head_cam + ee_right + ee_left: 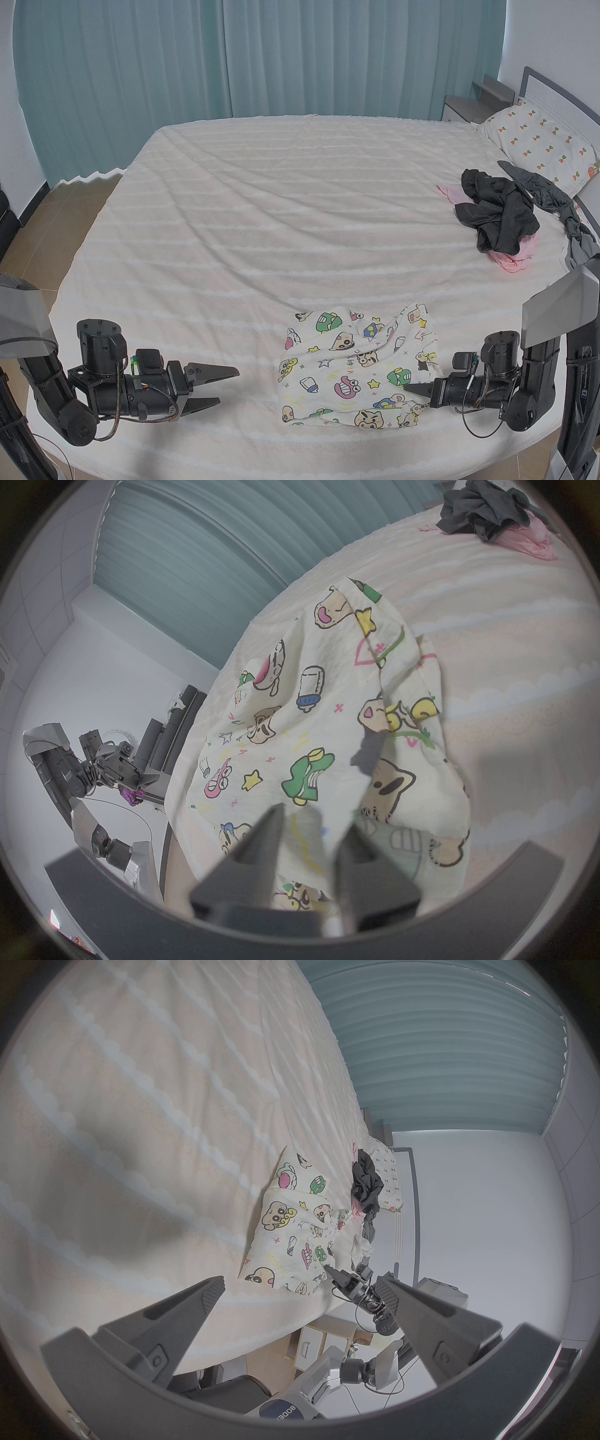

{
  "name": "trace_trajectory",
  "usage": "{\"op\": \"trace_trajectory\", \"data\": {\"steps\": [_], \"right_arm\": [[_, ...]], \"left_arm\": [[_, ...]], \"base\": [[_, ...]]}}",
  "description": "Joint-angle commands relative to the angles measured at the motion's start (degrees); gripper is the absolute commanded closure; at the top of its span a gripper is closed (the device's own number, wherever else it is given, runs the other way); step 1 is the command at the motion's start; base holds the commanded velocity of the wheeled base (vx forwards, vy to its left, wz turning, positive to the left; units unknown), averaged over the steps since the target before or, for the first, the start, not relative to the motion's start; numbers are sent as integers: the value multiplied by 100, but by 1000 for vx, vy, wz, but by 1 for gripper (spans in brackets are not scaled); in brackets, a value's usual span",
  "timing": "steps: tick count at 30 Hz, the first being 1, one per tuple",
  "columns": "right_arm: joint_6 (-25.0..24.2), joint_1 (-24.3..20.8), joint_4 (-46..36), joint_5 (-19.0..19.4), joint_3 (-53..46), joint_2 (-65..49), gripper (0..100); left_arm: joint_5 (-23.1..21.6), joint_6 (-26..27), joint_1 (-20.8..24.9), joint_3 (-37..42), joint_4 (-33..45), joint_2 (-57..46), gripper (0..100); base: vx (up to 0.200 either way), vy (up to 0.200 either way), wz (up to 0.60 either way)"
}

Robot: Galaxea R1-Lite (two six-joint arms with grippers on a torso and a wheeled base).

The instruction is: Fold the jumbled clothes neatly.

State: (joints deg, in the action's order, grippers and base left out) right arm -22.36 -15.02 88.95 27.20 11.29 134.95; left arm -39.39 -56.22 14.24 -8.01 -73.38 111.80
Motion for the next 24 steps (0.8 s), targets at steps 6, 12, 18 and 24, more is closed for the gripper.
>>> {"op": "trace_trajectory", "data": {"steps": [6,12,18,24], "right_arm": [[-120,219,78,242,-285,-74,100],[-93,588,78,1024,-698,-426,100],[-67,702,78,1112,-751,-294,100],[-67,728,69,1112,-760,-171,100]], "left_arm": [[142,-3,9,1,-1,8,0],[142,-3,9,1,-1,8,0],[151,-3,9,1,-1,8,0],[151,-3,9,1,-1,8,0]], "base": [[0,0,0],[0,0,0],[0,0,0],[0,0,0]]}}
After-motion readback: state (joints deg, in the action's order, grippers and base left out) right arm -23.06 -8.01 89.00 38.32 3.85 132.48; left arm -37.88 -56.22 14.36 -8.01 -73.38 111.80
